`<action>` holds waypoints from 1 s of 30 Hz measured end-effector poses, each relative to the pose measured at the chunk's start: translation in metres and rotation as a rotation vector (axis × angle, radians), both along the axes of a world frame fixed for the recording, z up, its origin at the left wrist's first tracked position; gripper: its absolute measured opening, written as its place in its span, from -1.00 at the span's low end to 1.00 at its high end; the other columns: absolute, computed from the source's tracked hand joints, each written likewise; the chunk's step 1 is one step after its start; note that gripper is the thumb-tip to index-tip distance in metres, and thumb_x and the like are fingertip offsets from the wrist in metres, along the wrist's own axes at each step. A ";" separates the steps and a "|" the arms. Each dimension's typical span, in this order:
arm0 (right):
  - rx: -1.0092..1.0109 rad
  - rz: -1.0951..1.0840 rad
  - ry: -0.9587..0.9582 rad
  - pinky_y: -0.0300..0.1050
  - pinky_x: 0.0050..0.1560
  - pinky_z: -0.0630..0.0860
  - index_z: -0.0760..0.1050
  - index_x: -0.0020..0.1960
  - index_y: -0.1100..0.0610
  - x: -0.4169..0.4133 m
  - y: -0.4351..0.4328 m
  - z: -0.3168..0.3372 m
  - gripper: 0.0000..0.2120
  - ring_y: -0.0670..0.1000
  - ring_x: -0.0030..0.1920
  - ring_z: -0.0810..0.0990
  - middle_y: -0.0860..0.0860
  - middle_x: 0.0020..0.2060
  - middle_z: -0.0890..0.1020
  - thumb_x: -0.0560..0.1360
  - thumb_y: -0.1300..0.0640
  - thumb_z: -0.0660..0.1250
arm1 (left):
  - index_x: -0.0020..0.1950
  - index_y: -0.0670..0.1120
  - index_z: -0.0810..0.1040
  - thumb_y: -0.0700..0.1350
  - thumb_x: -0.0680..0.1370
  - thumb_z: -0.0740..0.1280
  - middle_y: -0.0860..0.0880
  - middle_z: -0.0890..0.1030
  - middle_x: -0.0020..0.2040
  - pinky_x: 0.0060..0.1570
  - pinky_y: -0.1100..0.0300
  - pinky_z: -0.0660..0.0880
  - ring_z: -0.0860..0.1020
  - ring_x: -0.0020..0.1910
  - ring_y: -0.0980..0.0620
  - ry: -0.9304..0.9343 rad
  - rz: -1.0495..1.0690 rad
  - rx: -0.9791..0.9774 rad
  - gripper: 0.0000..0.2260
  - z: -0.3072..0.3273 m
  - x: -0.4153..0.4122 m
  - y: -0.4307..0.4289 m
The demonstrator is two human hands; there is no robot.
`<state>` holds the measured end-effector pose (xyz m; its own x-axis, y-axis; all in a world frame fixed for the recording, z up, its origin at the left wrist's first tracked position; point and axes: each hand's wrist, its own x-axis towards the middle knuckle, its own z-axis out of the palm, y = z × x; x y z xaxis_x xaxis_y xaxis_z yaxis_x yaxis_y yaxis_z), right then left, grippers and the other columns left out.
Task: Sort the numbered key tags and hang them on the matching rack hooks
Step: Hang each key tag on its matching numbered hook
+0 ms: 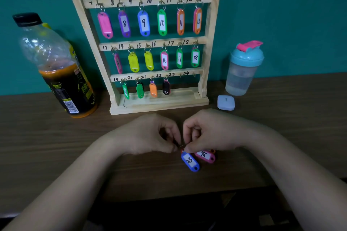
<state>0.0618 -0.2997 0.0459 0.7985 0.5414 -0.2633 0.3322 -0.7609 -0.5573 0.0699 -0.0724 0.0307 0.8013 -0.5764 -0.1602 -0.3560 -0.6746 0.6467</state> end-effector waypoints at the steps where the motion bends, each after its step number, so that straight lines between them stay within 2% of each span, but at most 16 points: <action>1: -0.012 0.005 -0.001 -0.11 -0.15 0.64 0.66 -0.01 -0.04 0.000 0.001 -0.001 -0.88 -0.16 -0.23 0.68 -0.10 -0.23 0.71 0.52 -0.01 0.57 | -0.01 0.13 0.73 -0.09 0.45 0.58 0.15 0.68 -0.17 -0.16 0.28 0.47 0.55 -0.24 0.24 0.001 -0.013 0.010 -0.83 0.001 0.000 0.000; 4: -0.029 0.009 0.007 -0.18 -0.18 0.61 0.66 0.00 -0.04 0.002 0.002 -0.002 -0.91 -0.18 -0.23 0.68 -0.12 -0.23 0.71 0.54 0.01 0.55 | 0.00 0.13 0.72 -0.08 0.45 0.59 0.12 0.69 -0.11 -0.17 0.30 0.46 0.56 -0.22 0.22 0.014 -0.028 0.017 -0.82 0.002 -0.001 0.000; 10: -0.030 0.033 0.014 -0.24 -0.19 0.58 0.67 0.01 -0.03 0.002 0.003 -0.004 -0.93 -0.20 -0.20 0.68 -0.10 -0.18 0.72 0.57 0.02 0.52 | -0.05 0.09 0.76 -0.09 0.50 0.58 0.13 0.68 -0.21 -0.19 0.34 0.40 0.52 -0.24 0.27 -0.028 -0.033 -0.051 -0.91 -0.006 0.001 -0.002; 13: 0.072 0.003 0.044 -0.27 -0.25 0.54 0.68 0.00 0.01 0.003 0.001 -0.002 -0.97 -0.20 -0.28 0.64 -0.09 -0.23 0.72 0.58 0.07 0.51 | -0.03 0.02 0.75 -0.13 0.53 0.56 0.13 0.67 -0.24 -0.21 0.35 0.40 0.53 -0.28 0.26 -0.012 -0.022 -0.104 -0.94 -0.004 0.003 -0.002; 16: 0.210 -0.065 0.029 -0.26 -0.27 0.54 0.68 -0.01 0.02 0.008 -0.004 0.005 -0.96 -0.14 -0.31 0.61 -0.04 -0.24 0.72 0.59 0.07 0.51 | 0.00 -0.08 0.73 -0.18 0.57 0.52 0.08 0.72 -0.22 -0.19 0.30 0.51 0.62 -0.28 0.11 0.016 0.062 -0.228 -0.96 0.004 0.005 0.002; 18: 0.287 -0.104 -0.023 -0.21 -0.29 0.53 0.68 -0.02 0.01 0.013 -0.006 0.006 -0.96 -0.09 -0.34 0.58 -0.03 -0.29 0.69 0.60 0.07 0.49 | -0.02 -0.08 0.72 -0.18 0.57 0.52 0.02 0.74 -0.21 -0.16 0.31 0.54 0.67 -0.27 0.08 -0.061 0.157 -0.300 -0.98 0.008 0.009 0.003; 21: 0.399 -0.217 -0.125 -0.18 -0.32 0.51 0.66 -0.03 0.02 0.024 -0.005 0.004 -0.95 -0.11 -0.38 0.55 -0.03 -0.34 0.66 0.62 0.08 0.47 | -0.05 0.03 0.70 -0.09 0.59 0.50 0.07 0.71 -0.27 -0.24 0.37 0.46 0.66 -0.29 0.17 -0.340 0.305 -0.283 -0.96 0.007 0.018 0.003; 23: 0.435 -0.296 -0.215 -0.19 -0.32 0.52 0.65 -0.02 0.01 0.032 -0.001 0.003 -0.95 -0.14 -0.39 0.56 -0.02 -0.32 0.67 0.63 0.08 0.45 | -0.06 0.07 0.69 -0.06 0.60 0.48 0.11 0.69 -0.25 -0.27 0.36 0.44 0.64 -0.27 0.17 -0.487 0.386 -0.264 -0.95 0.003 0.024 0.000; 27: 0.452 -0.430 -0.447 -0.35 -0.32 0.43 0.63 -0.01 0.00 0.047 0.008 -0.001 -0.92 -0.21 -0.31 0.61 -0.08 -0.30 0.67 0.65 0.05 0.40 | -0.07 0.10 0.67 -0.03 0.60 0.47 0.12 0.67 -0.22 -0.19 0.22 0.54 0.65 -0.24 0.17 -0.544 0.474 -0.306 -0.94 0.000 0.035 -0.004; 30: 0.494 -0.528 -0.536 -0.27 -0.26 0.45 0.64 0.00 0.00 0.060 0.016 -0.005 -0.91 -0.16 -0.24 0.63 -0.09 -0.27 0.69 0.65 0.03 0.40 | -0.09 0.10 0.66 -0.06 0.61 0.46 0.11 0.67 -0.23 -0.18 0.16 0.58 0.67 -0.29 0.20 -0.544 0.501 -0.321 -0.90 0.000 0.040 -0.009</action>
